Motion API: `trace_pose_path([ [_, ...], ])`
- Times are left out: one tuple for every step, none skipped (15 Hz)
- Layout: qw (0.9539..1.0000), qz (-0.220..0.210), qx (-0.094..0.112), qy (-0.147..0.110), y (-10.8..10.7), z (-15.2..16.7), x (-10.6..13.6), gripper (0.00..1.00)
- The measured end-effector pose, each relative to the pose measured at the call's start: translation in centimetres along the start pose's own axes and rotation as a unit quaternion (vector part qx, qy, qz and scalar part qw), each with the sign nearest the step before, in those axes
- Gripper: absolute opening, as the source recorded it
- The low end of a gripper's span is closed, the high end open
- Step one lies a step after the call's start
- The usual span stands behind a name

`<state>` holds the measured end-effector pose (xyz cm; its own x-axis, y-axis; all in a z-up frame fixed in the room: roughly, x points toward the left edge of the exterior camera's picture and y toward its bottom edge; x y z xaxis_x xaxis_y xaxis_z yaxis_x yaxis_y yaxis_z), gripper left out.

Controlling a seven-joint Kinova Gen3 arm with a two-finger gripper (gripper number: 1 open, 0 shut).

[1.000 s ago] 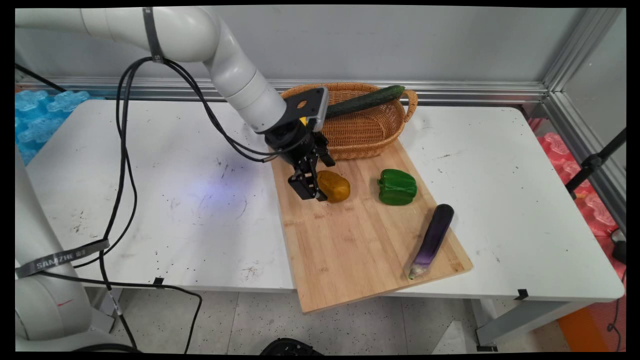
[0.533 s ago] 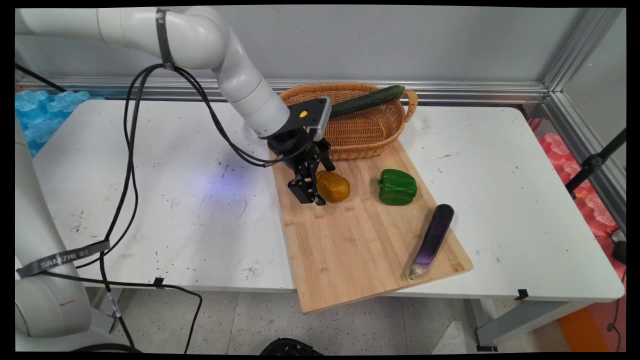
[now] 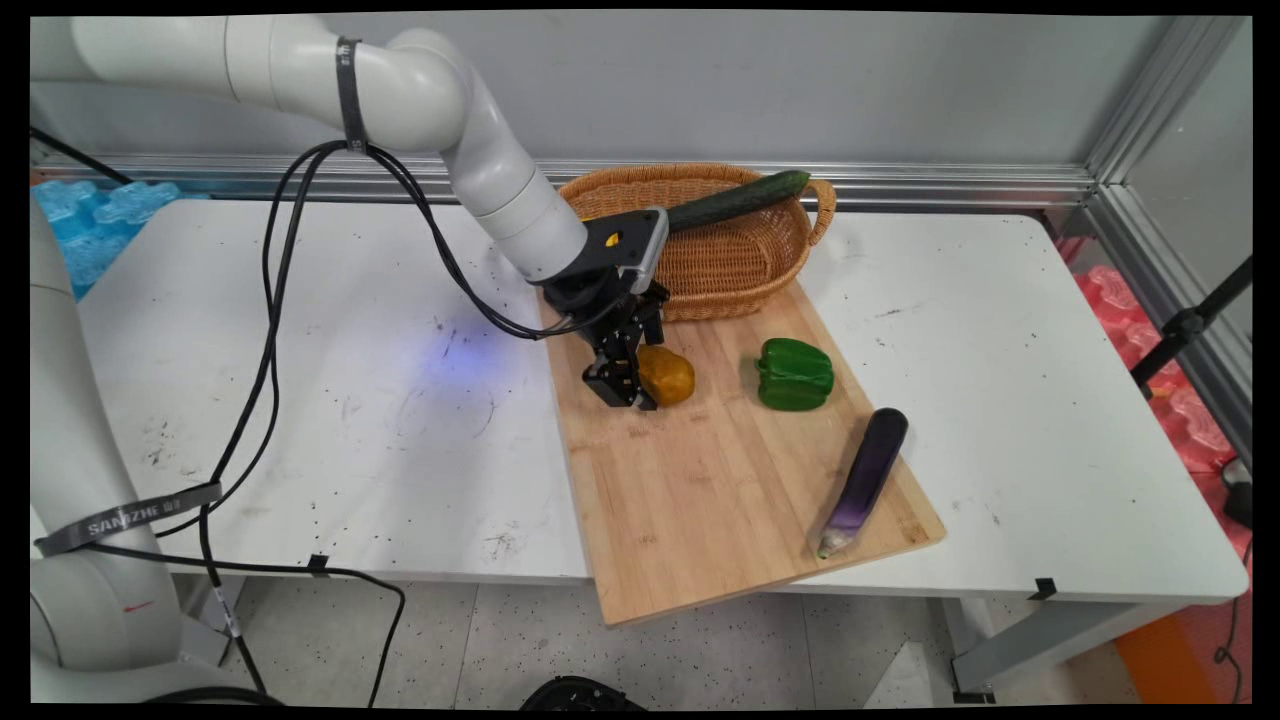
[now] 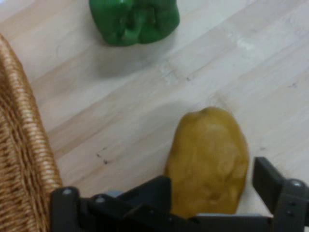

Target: Pick up the potato from the cutting board, then place the picked object in the vegetable basket

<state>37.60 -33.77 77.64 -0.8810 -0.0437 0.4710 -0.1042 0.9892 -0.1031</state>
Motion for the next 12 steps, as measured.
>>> trace_pose_path([
  [1.0000, 0.001, -0.001, 0.000, 0.0, 0.2, -0.1, 0.00],
  [1.0000, 0.002, -0.002, 0.000, -0.1, 0.3, -0.1, 0.00],
  [1.0000, 0.002, -0.003, 0.001, -0.1, 0.4, -0.1, 0.00],
  [1.0000, 0.001, -0.005, 0.002, -0.1, 0.5, -0.1, 0.00],
  [1.0000, -0.003, -0.006, 0.004, -0.1, 0.4, -0.1, 0.00],
  [0.9999, -0.007, -0.007, 0.006, -0.1, 0.3, 0.1, 0.00],
  [0.9999, -0.011, -0.008, 0.008, -0.2, 0.2, 0.3, 0.00],
  [0.9998, -0.015, -0.007, 0.011, -0.4, -0.1, 0.7, 0.00],
  [0.9997, -0.019, -0.007, 0.014, -0.5, -0.5, 1.1, 0.00],
  [0.9996, -0.022, -0.006, 0.017, -0.7, -0.9, 1.5, 0.00],
  [0.9995, -0.025, -0.005, 0.019, -0.9, -1.3, 1.8, 0.00],
  [0.9994, -0.029, -0.004, 0.021, -1.1, -1.8, 2.3, 0.00],
])
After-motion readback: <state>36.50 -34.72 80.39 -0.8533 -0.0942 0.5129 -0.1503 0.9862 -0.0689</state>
